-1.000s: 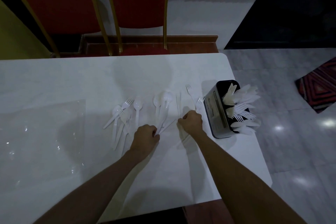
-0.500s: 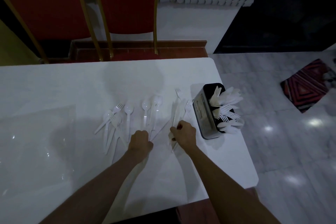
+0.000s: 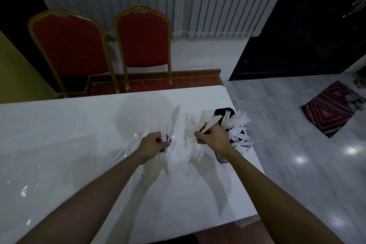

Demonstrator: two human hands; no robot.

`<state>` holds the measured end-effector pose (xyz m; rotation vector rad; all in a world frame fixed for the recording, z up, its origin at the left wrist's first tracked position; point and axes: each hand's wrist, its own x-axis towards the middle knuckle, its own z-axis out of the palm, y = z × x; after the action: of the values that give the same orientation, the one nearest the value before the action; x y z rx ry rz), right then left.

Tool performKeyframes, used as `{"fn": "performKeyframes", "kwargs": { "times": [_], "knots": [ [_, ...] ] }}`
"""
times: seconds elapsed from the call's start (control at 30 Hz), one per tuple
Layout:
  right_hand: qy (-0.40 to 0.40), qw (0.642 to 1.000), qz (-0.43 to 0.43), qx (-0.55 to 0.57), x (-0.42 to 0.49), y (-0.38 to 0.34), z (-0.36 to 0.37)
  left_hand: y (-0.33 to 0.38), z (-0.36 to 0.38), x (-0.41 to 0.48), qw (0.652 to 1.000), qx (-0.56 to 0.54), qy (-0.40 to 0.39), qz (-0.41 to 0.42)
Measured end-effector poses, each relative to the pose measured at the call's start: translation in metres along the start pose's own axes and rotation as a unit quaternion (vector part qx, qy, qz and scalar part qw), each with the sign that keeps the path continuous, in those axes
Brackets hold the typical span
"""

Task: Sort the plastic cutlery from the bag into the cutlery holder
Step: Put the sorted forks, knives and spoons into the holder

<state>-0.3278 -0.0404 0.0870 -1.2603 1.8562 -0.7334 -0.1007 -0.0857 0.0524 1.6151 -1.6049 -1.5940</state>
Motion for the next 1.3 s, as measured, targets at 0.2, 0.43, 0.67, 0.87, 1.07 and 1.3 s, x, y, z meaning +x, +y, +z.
{"fn": "performKeyframes", "kwargs": {
  "times": [0.2, 0.43, 0.67, 0.87, 1.07, 1.3],
  "knots": [
    [0.104, 0.990, -0.070, -0.065, 0.006, -0.036, -0.103, 0.093, 0.032, 0.028, 0.994, -0.036, 0.061, 0.083],
    [0.247, 0.959, -0.027, -0.139, 0.035, 0.009, -0.177, 0.146, 0.104, 0.057, 0.987, -0.097, 0.078, 0.102],
    [0.138, 0.982, 0.008, -0.127, 0.051, 0.054, -0.163, 0.132, 0.141, 0.074, 0.991, 0.051, 0.056, 0.112],
    [0.129, 0.990, -0.046, -0.019, 0.052, 0.043, -0.176, 0.138, 0.146, 0.078, 0.970, 0.188, 0.025, 0.153],
    [0.125, 0.989, -0.081, -0.007, 0.052, 0.046, -0.174, 0.136, 0.146, 0.084, 0.960, 0.217, -0.002, 0.177],
    [0.071, 0.997, -0.027, -0.034, 0.057, 0.065, -0.162, 0.134, 0.143, 0.082, 0.960, 0.205, 0.005, 0.191]
  ]
}}
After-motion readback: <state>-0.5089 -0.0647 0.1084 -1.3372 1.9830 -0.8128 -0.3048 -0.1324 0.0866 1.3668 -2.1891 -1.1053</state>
